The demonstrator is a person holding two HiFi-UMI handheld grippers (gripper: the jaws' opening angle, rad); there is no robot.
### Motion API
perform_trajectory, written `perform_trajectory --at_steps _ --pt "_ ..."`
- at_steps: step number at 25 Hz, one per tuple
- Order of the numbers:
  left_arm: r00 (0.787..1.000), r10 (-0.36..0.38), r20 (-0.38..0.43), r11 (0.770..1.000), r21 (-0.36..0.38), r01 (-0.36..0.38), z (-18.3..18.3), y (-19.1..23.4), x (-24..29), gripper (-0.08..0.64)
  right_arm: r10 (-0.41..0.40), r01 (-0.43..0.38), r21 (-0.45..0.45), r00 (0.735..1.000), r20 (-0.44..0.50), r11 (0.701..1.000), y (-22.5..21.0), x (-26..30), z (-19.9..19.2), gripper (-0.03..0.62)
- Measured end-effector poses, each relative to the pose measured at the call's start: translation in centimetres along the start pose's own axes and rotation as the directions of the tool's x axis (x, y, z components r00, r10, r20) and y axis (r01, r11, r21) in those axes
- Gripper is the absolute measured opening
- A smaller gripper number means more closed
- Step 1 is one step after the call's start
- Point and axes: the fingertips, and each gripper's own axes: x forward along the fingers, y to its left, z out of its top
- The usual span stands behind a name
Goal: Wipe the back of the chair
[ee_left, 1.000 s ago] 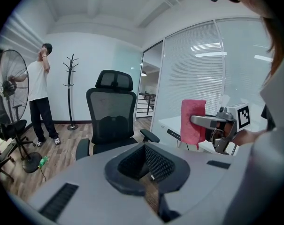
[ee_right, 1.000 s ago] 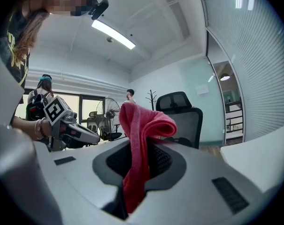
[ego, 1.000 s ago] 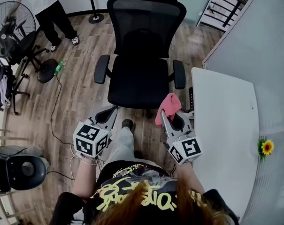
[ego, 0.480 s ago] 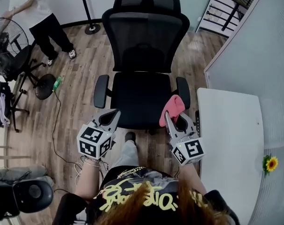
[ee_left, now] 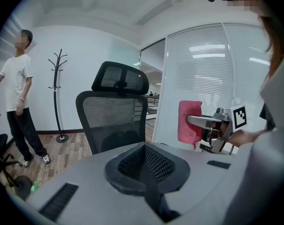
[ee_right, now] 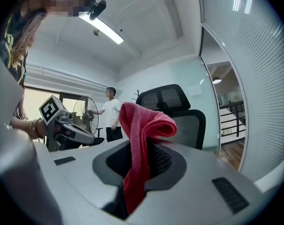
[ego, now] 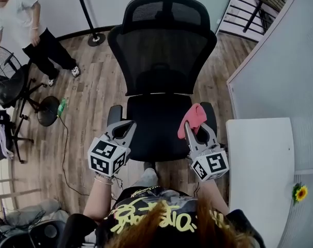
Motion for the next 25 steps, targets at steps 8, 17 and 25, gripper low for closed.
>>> perform_trajectory --at_steps 8,17,25 --pt "0.999 -0.05 -0.008 0.999 0.015 0.05 2.0 4.0 3.1 -0.006 -0.035 0.035 -0.003 0.999 -0.006 0.999 -1.1 4.9 0.2 0.061" --pt "0.998 -0.067 -0.018 0.998 0.0 0.067 2.2 5.8 5.3 -0.007 -0.054 0.053 -0.009 0.998 -0.029 0.999 -2.8 7.0 -0.2 0.061" --pt "0.998 -0.05 -0.024 0.998 -0.032 0.049 0.9 6.3 6.9 -0.006 -0.078 0.076 -0.033 0.996 -0.035 0.997 -6.1 8.3 -1.0 0.061"
